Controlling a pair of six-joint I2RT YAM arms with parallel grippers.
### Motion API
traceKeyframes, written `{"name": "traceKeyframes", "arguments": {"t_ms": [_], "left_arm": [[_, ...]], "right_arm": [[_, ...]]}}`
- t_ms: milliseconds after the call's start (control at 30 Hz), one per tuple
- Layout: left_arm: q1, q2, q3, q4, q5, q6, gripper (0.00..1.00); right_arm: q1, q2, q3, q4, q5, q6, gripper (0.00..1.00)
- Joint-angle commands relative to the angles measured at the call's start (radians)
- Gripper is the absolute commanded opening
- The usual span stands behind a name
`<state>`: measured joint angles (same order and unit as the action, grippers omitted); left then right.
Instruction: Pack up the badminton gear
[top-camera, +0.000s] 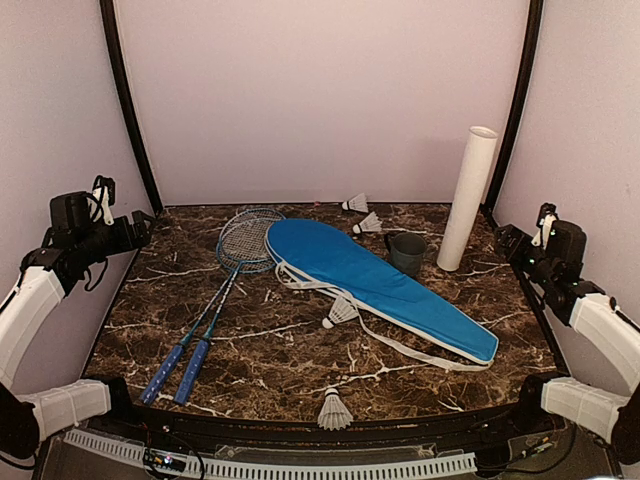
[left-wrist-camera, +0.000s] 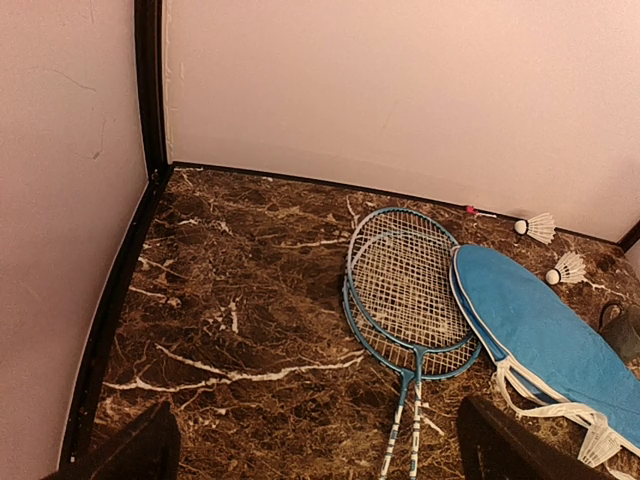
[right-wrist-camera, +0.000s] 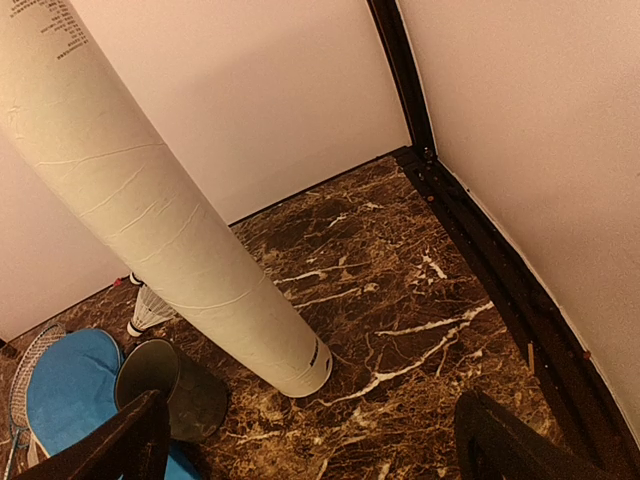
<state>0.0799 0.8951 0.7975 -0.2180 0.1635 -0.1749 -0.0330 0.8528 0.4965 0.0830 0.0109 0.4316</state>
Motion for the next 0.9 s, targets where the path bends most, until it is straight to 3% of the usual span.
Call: {"name": "traceKeyframes", "arguments": {"t_ms": [0, 400, 633, 867], "left_arm": [[-0.002, -0.018, -0.004, 0.007, -0.009, 0.005, 0.99], [-0.002, -0.058, -0.011, 0.031, -0.023, 0.006, 0.99], [-0.027, -0.021, 0.082, 0.089, 0.192, 0.036, 0.95], [-0.182, 0.084, 0.203, 0.176, 0.281, 0.017, 0.94]], "right_arm": [[-0.005, 0.005, 0.032, 0.017, -0.020, 0.012, 1.00], [-0.004, -0.032, 0.061, 0.013, -0.111, -0.003, 1.00], [0.034, -0.015, 0.149, 0.008, -0.212, -0.022, 0.99], [0.160, 0.053, 0.300, -0.019, -0.091, -0.097, 0.99]]}}
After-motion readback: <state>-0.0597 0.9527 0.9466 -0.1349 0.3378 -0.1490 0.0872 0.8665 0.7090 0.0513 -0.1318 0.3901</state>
